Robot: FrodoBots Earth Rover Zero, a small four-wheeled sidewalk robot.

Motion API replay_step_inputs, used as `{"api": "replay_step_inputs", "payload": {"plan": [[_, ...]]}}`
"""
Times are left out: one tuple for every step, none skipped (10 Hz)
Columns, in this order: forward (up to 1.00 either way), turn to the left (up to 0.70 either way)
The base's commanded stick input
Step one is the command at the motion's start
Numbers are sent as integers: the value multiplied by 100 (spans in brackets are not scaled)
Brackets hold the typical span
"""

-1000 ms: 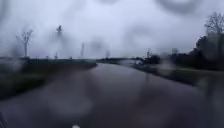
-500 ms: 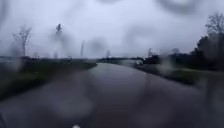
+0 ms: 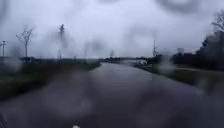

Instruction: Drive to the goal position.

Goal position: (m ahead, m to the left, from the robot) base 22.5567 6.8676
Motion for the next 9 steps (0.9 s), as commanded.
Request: {"api": "replay_step_inputs", "payload": {"plan": [[70, 0], [70, 0], [70, 0], [70, 0], [70, 0], [70, 0], [70, 0], [70, 0], [70, 0]]}}
